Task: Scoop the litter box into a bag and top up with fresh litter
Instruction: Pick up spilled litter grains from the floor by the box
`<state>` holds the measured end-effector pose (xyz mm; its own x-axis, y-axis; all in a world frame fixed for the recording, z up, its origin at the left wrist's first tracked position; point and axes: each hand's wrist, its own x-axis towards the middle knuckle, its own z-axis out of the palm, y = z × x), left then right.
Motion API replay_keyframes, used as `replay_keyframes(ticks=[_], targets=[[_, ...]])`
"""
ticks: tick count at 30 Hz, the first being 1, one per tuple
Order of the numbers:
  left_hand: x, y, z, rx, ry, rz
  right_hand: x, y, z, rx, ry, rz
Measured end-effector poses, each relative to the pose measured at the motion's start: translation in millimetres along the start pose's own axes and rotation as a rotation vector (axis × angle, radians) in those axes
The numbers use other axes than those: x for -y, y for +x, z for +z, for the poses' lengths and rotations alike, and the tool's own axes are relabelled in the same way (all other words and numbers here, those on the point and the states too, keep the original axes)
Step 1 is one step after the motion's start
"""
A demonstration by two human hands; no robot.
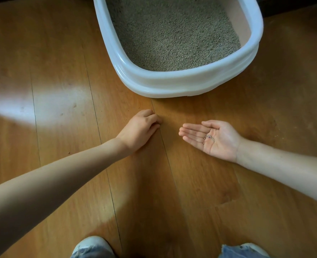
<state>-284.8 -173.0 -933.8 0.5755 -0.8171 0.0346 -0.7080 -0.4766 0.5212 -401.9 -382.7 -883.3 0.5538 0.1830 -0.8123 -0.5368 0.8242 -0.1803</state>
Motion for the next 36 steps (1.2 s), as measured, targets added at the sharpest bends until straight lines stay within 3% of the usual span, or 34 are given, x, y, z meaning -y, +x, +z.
replay_keyframes(ticks=[10, 15, 26, 29, 32, 36], targets=[[-6, 15, 2, -0.001, -0.037, 0.065, 0, -1, -1, 0.004, 0.015, 0.007], [7, 15, 0, 0.001, 0.094, 0.023, 1, -1, -1, 0.007, 0.021, 0.006], [-2, 10, 8, 0.107, 0.153, 0.286, 1, 0, -1, 0.004, 0.019, 0.001], [6, 6, -4, 0.006, 0.123, 0.167, 1, 0, -1, 0.01, 0.014, -0.003], [23, -1, -16, -0.092, 0.261, -0.058, 2, -1, -1, 0.019, 0.01, -0.004], [37, -14, -15, -0.064, 0.304, -0.268, 1, 1, -1, 0.031, 0.018, 0.003]])
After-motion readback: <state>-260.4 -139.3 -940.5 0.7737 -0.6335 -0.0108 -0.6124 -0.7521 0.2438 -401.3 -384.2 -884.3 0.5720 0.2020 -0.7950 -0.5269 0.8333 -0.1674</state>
